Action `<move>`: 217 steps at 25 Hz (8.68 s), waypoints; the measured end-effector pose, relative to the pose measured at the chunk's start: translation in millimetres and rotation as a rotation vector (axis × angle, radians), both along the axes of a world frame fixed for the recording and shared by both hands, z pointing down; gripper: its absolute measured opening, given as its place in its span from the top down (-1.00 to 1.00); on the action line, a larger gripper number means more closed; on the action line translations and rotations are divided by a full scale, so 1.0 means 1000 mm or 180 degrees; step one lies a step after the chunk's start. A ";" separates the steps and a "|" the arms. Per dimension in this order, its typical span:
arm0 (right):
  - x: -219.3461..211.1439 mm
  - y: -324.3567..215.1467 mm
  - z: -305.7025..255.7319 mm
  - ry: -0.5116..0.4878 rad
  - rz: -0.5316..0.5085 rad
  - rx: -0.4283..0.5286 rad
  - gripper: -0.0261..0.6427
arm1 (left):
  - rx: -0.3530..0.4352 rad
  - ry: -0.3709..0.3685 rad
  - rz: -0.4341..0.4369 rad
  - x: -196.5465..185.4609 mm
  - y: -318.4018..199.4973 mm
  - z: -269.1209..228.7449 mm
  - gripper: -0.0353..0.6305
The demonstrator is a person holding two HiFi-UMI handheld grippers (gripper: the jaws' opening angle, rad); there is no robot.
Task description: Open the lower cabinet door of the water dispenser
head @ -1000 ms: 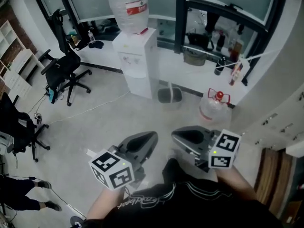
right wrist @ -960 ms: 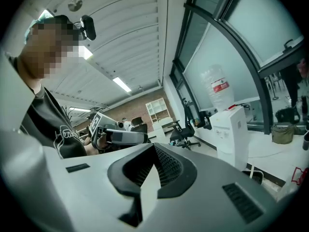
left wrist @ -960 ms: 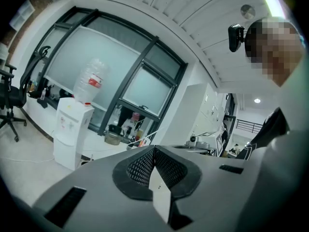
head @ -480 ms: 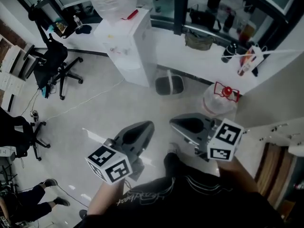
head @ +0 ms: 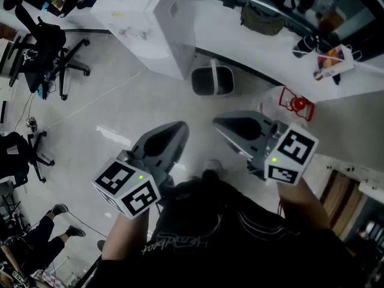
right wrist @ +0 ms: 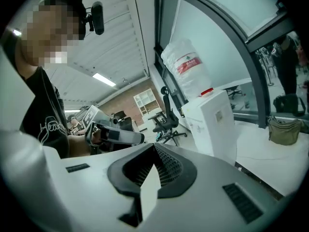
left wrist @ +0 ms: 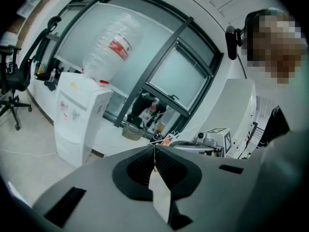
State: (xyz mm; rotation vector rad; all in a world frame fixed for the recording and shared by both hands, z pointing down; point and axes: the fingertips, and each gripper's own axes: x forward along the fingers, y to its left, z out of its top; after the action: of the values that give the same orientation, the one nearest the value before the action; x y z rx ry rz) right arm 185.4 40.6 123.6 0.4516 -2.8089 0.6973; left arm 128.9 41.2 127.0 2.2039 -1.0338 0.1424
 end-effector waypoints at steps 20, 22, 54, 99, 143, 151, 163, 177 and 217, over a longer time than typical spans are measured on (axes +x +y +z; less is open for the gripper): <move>-0.053 -0.148 0.247 0.0425 0.0394 -0.0210 0.89 | -0.0500 -0.0083 0.0141 -0.048 -0.143 0.259 0.89; -0.058 -0.158 0.269 0.0475 0.0406 -0.0197 0.88 | -0.0444 -0.0166 0.0107 -0.055 -0.159 0.278 0.89; -0.026 -0.235 0.404 0.0809 0.0459 -0.0101 0.88 | -0.0792 -0.1376 -0.0731 -0.096 -0.292 0.500 0.62; 0.007 -0.286 0.409 0.0703 0.0267 -0.0198 0.88 | -0.1202 -0.1851 -0.1538 -0.125 -0.356 0.572 0.31; -0.035 -0.238 0.409 0.0729 -0.0206 -0.0117 0.88 | -0.1195 -0.1995 -0.1179 -0.159 -0.283 0.574 0.57; -0.049 -0.233 0.412 0.0754 -0.0166 -0.0152 0.88 | -0.1232 -0.1982 -0.1135 -0.172 -0.268 0.574 0.59; -0.088 -0.213 0.395 0.0735 0.0063 -0.0132 0.88 | -0.1123 -0.2040 -0.0700 -0.196 -0.246 0.574 0.59; -0.132 -0.191 0.399 0.0786 0.0372 -0.0163 0.88 | -0.0924 -0.2130 -0.0088 -0.215 -0.235 0.574 0.58; -0.265 -0.152 0.407 0.0909 0.0188 -0.0159 0.88 | -0.0678 -0.2274 0.0602 -0.322 -0.185 0.576 0.58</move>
State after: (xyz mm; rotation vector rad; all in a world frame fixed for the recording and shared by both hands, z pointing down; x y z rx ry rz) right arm -80.1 -111.8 531.0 0.5774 -2.5150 0.6553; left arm -193.4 -144.0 703.0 2.0776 -1.0950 1.1344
